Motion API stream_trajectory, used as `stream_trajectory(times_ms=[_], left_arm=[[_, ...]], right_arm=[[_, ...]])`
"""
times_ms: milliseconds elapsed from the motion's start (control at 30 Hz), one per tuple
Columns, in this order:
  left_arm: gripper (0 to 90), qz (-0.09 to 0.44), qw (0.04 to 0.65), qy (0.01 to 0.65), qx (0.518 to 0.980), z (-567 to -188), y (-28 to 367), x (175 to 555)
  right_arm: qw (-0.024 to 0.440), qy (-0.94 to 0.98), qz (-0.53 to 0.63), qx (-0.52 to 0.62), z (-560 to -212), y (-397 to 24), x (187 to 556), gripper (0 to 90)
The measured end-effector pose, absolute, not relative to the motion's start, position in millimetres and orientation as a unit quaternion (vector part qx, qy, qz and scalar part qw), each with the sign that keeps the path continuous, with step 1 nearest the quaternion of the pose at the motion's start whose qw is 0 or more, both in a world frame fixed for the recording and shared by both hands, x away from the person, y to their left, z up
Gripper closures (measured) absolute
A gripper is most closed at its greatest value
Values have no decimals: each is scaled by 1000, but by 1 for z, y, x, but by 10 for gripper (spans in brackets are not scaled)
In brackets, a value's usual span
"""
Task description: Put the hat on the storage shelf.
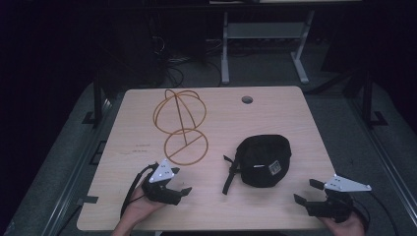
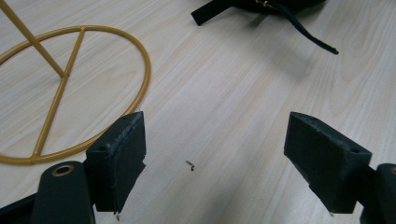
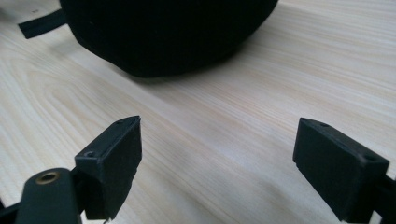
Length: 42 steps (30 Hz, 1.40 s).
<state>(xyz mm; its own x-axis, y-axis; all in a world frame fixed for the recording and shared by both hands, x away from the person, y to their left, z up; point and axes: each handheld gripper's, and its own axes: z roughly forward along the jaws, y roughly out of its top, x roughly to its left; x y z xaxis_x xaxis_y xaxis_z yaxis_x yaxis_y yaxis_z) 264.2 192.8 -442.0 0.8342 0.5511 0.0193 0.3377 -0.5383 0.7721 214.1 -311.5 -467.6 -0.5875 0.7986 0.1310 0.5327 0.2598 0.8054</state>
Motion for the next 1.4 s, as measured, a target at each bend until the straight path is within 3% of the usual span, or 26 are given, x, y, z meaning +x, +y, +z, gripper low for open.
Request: stream_trajectory(times_ms=[567,1400], left_arm=[[169,97,421,233,871,-427,171,256],[167,64,426,156,889,-387,97,272]], right_arm=[[141,773,444,431,-462,-309,213,151],[137,772,448,428,-461,-309,211,146]])
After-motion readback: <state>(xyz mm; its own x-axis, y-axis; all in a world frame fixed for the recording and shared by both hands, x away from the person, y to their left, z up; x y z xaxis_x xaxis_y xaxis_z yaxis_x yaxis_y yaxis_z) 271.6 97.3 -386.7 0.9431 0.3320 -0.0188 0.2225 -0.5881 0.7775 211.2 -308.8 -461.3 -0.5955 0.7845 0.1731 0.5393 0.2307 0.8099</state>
